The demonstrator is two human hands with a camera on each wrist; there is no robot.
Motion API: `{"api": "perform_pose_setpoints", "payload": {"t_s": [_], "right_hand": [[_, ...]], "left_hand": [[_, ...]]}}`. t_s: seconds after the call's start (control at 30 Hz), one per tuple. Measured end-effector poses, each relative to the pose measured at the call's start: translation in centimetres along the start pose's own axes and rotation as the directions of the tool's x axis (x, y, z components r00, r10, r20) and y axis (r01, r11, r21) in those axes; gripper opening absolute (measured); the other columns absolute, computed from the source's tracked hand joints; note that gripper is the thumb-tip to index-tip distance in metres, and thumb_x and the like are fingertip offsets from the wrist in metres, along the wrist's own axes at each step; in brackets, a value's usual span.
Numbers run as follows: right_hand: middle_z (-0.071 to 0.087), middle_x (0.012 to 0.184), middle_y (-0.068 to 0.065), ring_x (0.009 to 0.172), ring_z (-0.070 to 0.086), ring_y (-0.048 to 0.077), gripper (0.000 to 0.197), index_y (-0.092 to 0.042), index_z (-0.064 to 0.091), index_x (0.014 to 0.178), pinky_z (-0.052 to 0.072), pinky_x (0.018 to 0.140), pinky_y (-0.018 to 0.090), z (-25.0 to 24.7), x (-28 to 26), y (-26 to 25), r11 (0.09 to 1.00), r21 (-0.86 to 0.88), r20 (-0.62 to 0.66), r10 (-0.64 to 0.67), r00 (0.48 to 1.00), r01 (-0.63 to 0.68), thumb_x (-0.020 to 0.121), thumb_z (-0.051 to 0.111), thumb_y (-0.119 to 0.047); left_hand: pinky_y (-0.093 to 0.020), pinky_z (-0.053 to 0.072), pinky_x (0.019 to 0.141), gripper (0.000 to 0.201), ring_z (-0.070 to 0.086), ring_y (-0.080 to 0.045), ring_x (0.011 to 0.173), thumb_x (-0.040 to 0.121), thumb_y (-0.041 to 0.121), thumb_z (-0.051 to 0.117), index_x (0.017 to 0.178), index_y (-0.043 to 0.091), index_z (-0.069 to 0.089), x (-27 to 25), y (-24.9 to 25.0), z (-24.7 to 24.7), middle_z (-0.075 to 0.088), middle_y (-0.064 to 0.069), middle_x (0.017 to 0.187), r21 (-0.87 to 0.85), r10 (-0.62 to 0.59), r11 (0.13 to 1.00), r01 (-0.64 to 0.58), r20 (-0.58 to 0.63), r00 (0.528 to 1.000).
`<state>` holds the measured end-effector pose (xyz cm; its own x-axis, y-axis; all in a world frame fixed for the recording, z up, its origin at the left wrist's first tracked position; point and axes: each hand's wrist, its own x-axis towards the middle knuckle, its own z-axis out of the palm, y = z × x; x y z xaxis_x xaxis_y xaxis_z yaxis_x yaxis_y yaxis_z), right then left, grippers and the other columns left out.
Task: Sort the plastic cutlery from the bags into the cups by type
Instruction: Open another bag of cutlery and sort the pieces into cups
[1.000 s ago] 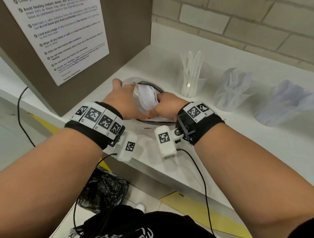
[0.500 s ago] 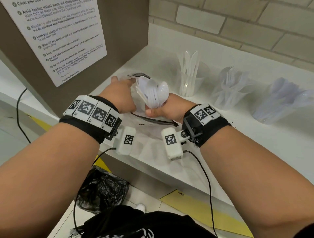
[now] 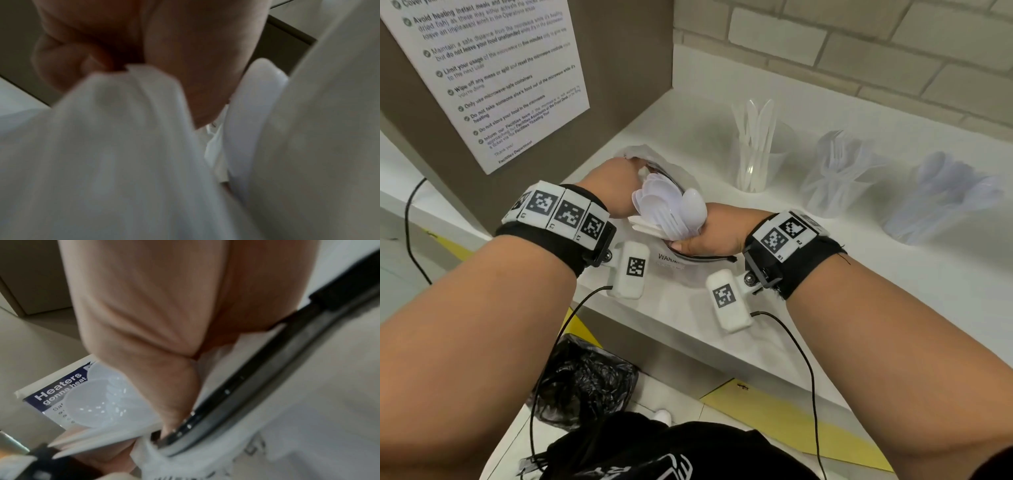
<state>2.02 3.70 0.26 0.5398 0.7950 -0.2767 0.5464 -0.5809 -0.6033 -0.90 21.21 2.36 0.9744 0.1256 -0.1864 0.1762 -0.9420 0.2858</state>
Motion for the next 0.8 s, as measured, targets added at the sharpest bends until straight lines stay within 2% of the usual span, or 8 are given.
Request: {"api": "perform_pose_setpoints", "payload": {"t_s": [0.1,0.17,0.27,0.37,0.47,0.63,0.73,0.8], "right_hand": [[0.053,0.102,-0.005,0.096,0.048,0.013,0.032,-0.013,0.058,0.122,0.034,0.085,0.017,0.1,0.2,-0.1,0.998,-0.062,0.023,0.002,1.000,-0.001,0.092,0.060,-0.025],[0.053,0.100,-0.004,0.094,0.049,0.015,0.030,-0.015,0.059,0.119,0.035,0.084,0.019,0.0,0.3,0.0,0.996,-0.079,0.030,0.039,0.999,-0.036,0.091,0.061,-0.027],[0.054,0.099,-0.004,0.094,0.050,0.015,0.029,-0.012,0.060,0.117,0.037,0.085,0.020,-0.3,0.0,0.4,0.999,-0.033,0.010,0.028,1.000,-0.028,0.090,0.064,-0.022],[0.057,0.098,-0.005,0.092,0.052,0.012,0.030,-0.013,0.062,0.115,0.039,0.081,0.018,-0.5,-0.4,0.4,1.000,0.004,-0.040,0.031,0.999,-0.031,0.087,0.068,-0.019],[0.061,0.090,-0.007,0.090,0.056,0.012,0.022,-0.020,0.064,0.102,0.043,0.084,0.021,-0.8,-0.6,1.0,0.995,0.090,-0.099,0.058,0.993,-0.049,0.082,0.074,-0.019],[0.055,0.078,-0.019,0.085,0.054,0.009,0.020,-0.027,0.058,0.093,0.041,0.076,0.016,-1.0,-0.7,1.1,0.990,0.115,-0.105,0.093,0.990,-0.081,0.082,0.074,-0.021],[0.054,0.076,-0.019,0.082,0.053,0.008,0.019,-0.026,0.057,0.091,0.039,0.065,0.004,-0.9,-0.8,0.9,0.993,0.100,-0.073,0.077,0.994,-0.069,0.084,0.073,-0.018],[0.056,0.079,-0.016,0.085,0.054,0.009,0.020,-0.026,0.057,0.093,0.042,0.070,0.008,-0.8,-0.8,0.7,0.992,0.100,-0.070,0.083,0.994,-0.076,0.084,0.072,-0.018]], "left_hand": [[-0.027,0.038,0.067,0.019,0.058,-0.035,0.083,0.093,0.002,0.048,0.091,-0.008,0.064,-0.8,0.6,-0.3,0.065,-0.026,0.095,-0.111,0.096,0.989,-0.093,0.018,0.995],[-0.017,0.038,0.057,0.026,0.052,-0.016,0.064,0.090,-0.001,0.054,0.066,0.007,0.062,-1.1,0.1,-0.7,0.063,-0.006,0.072,-0.279,0.177,0.941,-0.190,-0.069,0.982],[-0.013,0.045,0.070,0.023,0.061,0.000,0.071,0.084,0.006,0.066,0.081,0.028,0.074,-0.6,-1.7,-0.5,0.070,0.015,0.084,-0.598,0.233,0.736,-0.317,-0.216,0.948],[-0.020,0.043,0.051,0.025,0.056,-0.009,0.054,0.079,0.006,0.068,0.079,0.029,0.076,-0.1,-2.6,0.6,0.069,0.009,0.065,-0.765,0.195,0.589,-0.262,-0.180,0.964],[-0.033,0.043,0.072,0.038,0.055,-0.025,0.082,0.073,-0.005,0.058,0.078,0.028,0.078,-0.3,-2.7,1.3,0.074,0.011,0.089,-0.919,0.191,0.346,-0.190,-0.129,0.973],[-0.038,0.042,0.102,0.067,0.058,-0.018,0.120,0.074,-0.017,0.042,0.107,0.031,0.074,-0.6,-2.6,2.1,0.065,0.006,0.127,-0.991,0.303,0.066,-0.116,-0.091,0.949],[-0.033,0.039,0.105,0.074,0.051,-0.020,0.130,0.069,-0.016,0.041,0.124,0.028,0.064,-0.5,-2.5,2.0,0.054,-0.002,0.141,-0.997,0.354,0.007,-0.073,-0.065,0.933],[-0.029,0.041,0.104,0.078,0.048,-0.018,0.132,0.067,-0.016,0.040,0.129,0.028,0.058,-0.5,-2.5,1.9,0.049,-0.002,0.146,-0.998,0.379,0.021,-0.066,-0.053,0.924]]}}
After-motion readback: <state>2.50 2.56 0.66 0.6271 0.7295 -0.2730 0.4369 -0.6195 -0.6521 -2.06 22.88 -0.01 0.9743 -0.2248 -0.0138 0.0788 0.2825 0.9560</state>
